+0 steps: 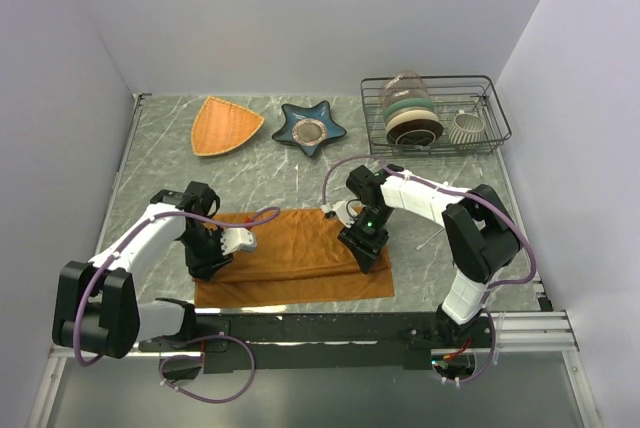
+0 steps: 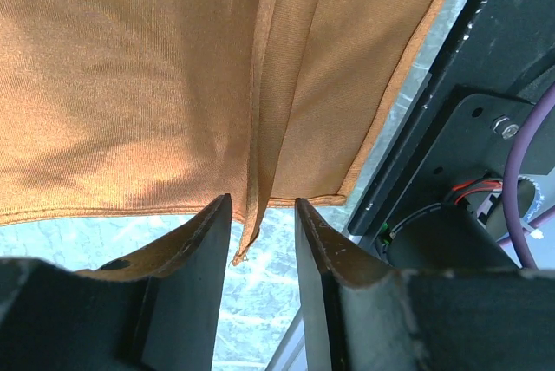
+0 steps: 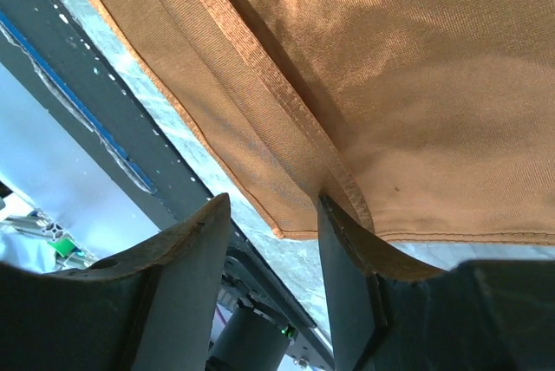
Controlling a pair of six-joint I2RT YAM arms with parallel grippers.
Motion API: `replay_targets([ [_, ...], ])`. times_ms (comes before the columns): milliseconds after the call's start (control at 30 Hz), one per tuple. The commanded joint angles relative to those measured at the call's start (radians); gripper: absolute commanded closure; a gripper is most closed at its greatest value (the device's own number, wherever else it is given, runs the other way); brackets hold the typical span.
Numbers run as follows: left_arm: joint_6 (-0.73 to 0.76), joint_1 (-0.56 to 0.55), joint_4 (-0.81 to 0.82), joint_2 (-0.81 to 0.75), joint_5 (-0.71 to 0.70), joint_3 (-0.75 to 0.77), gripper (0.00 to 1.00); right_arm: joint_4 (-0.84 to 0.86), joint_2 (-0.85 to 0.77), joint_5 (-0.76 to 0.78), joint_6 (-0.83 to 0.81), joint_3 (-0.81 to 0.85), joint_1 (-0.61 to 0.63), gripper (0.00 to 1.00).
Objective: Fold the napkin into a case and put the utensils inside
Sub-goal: Fold and flatten the napkin at the center of the board.
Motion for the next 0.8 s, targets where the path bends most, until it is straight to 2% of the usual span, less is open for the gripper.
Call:
replay_targets([
  [0,0.018,-0.011,-0.001,-0.005,-0.003,0.002,0.6,-0.001,-0.006,0.02,-0.023,-0.004,-0.003,0.5],
  [167,0.021,-0.02,-0.004,-0.005,-0.011,0.002,0.69,-0.001,-0.012,0.023,-0.029,-0.015,-0.003,0.59],
  [400,0.041,-0.039,-0.017,0.007,-0.032,-0.001,0.92,-0.006,-0.011,0.026,-0.043,-0.022,-0.003,0.76],
  [467,0.044,-0.042,-0.017,0.003,-0.038,-0.005,0.95,-0.012,-0.012,0.026,-0.042,-0.019,-0.005,0.79],
  [667,0.045,-0.045,-0.01,-0.013,-0.051,-0.019,0.99,-0.047,-0.084,0.026,-0.032,0.025,-0.006,0.58],
  [700,0.047,-0.047,-0.012,-0.017,-0.05,-0.022,0.99,-0.047,-0.095,0.031,-0.031,0.036,-0.008,0.5],
  [767,0.05,-0.047,-0.009,-0.02,-0.051,-0.022,0.99,-0.041,-0.114,0.05,-0.037,0.042,-0.009,0.44],
])
